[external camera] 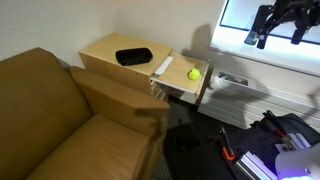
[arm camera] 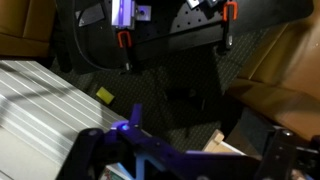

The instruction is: Put the green ball on the black dish and then close the sliding drawer

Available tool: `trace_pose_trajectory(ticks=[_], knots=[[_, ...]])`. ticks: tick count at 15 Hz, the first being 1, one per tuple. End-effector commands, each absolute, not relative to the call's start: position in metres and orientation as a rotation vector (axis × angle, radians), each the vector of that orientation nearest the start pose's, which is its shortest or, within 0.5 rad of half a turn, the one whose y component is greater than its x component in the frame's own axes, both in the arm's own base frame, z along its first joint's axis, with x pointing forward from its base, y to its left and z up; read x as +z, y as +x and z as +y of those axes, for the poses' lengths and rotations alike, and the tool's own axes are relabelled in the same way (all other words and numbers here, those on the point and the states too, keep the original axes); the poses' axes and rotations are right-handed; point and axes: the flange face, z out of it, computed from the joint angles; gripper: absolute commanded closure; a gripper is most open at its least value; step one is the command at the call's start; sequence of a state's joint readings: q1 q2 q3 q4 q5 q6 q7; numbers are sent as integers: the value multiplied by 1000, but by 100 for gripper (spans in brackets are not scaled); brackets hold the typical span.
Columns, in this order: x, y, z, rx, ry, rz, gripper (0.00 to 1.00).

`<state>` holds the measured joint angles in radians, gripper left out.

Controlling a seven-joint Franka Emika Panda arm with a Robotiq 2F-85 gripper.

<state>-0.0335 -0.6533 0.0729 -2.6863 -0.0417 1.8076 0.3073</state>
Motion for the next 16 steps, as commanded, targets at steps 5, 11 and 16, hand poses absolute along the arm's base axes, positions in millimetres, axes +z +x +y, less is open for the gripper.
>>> trace_pose_trajectory(ticks=[5,11,16], knots=[[359,348,10,710,-3007,544,0],[392,350,23,768,-2955,516,0],[381,357,7,784,-2929,624,0]])
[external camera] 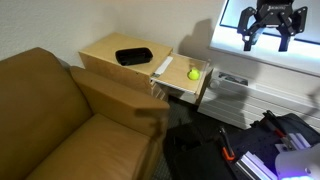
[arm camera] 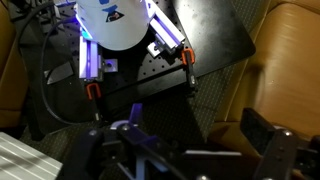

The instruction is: Put the green ball on the black dish and then close the sliding drawer

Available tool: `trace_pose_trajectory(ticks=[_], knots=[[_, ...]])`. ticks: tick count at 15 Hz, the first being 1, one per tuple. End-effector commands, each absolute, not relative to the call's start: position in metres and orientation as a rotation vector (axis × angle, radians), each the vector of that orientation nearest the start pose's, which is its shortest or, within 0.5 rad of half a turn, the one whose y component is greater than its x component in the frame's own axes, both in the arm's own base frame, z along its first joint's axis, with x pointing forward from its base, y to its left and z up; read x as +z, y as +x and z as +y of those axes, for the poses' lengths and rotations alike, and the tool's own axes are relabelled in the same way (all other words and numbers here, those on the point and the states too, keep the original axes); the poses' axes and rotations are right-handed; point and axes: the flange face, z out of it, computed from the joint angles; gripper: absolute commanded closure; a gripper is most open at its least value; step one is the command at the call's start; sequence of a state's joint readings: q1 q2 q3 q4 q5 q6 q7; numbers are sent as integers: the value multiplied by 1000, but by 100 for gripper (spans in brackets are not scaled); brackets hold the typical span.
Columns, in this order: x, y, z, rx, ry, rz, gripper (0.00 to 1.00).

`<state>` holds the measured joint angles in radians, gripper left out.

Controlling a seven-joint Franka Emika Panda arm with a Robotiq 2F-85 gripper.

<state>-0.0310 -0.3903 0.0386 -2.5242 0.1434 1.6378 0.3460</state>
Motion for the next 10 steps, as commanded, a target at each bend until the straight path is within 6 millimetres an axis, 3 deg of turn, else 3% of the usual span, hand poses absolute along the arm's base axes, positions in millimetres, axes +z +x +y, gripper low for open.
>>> trace_pose_trajectory(ticks=[1,3,5,6,8,9,10], knots=[[382,357,4,783,-2930,633,0],[379,357,5,789,-2955,632,0],[355,352,13,956,-2955,624,0],[340,352,8,1023,-2859,639,0],[328,360,-27,1032,-2747,599,0],[345,351,1,974,-2856,613,0],[335,352,-10,1004,-2820,606,0]])
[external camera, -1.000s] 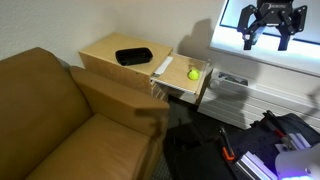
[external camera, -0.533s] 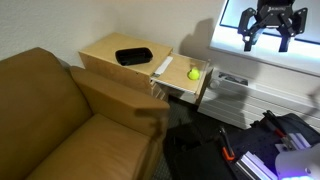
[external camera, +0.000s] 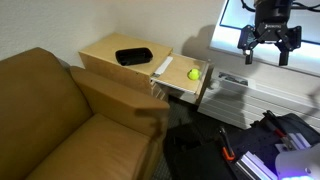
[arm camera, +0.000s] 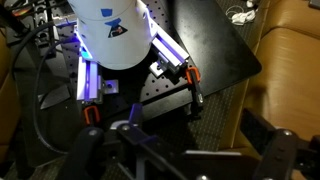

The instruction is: Put the green ball on the black dish and then close the sliding drawer

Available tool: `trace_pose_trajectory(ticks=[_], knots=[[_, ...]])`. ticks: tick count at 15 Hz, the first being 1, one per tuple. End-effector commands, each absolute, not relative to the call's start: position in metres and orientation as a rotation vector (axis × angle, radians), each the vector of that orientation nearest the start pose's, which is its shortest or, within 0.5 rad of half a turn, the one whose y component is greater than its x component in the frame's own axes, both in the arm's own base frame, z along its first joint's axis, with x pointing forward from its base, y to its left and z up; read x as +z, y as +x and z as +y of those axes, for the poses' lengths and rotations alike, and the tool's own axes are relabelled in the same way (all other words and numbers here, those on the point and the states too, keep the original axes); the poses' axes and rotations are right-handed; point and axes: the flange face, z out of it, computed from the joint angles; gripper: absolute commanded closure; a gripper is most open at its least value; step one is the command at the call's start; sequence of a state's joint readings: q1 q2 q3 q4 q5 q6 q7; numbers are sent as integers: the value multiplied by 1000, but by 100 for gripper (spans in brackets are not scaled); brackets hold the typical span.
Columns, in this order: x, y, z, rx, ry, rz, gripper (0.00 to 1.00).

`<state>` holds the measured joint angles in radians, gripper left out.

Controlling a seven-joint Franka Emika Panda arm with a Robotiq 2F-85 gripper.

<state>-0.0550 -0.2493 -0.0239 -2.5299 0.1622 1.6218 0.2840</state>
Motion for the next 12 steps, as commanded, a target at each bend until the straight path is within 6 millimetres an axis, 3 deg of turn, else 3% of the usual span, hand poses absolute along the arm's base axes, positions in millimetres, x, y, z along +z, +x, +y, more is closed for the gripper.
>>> trace_pose_trajectory(ticks=[1,4,6,9,12], knots=[[328,354,-21,1023,-2791,610,0],[317,360,-35,1007,-2788,728,0],[335,360,-43,891,-2819,788,0],[354,357,-38,759,-2869,815,0],[360,352,-16,732,-2989,754,0]])
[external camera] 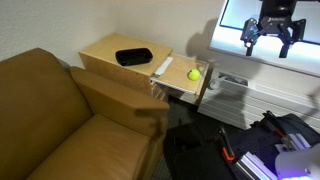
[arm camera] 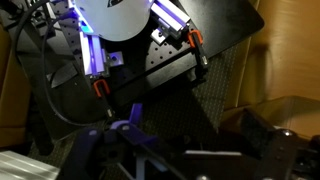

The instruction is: Put the green ball on the black dish and then close the sliding drawer

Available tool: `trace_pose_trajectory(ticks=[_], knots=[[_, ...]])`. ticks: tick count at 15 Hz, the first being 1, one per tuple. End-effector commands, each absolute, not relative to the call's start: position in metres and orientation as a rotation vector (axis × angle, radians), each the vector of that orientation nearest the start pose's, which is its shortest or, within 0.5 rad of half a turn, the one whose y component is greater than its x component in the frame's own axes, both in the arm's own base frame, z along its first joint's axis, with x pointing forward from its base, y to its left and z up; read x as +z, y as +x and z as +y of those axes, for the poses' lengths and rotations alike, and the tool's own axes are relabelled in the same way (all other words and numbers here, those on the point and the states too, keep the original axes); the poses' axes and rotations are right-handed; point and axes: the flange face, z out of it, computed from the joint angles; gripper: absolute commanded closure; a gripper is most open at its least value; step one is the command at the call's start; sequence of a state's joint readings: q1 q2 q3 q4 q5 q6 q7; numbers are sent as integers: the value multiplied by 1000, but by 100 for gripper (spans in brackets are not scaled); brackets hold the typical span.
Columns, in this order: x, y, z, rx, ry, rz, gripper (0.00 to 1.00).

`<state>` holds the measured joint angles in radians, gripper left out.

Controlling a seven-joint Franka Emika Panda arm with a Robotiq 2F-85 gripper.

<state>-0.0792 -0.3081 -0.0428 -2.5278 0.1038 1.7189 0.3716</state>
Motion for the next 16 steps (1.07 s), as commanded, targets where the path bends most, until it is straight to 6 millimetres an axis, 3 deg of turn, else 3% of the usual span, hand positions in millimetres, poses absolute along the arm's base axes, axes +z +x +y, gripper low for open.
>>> trace_pose_trajectory(ticks=[1,2,3,5,6,8,12,13,15,16], knots=[[349,348,-3,812,-2996,685,0],[310,353,23,858,-2981,584,0],[299,357,32,845,-2992,524,0],[280,369,72,674,-3028,434,0],[304,360,48,731,-3021,512,0],[289,361,61,748,-3035,489,0],[300,363,51,717,-3023,521,0],[289,364,53,766,-3018,520,0],[263,379,56,638,-3026,573,0],[263,398,61,492,-3035,595,0]])
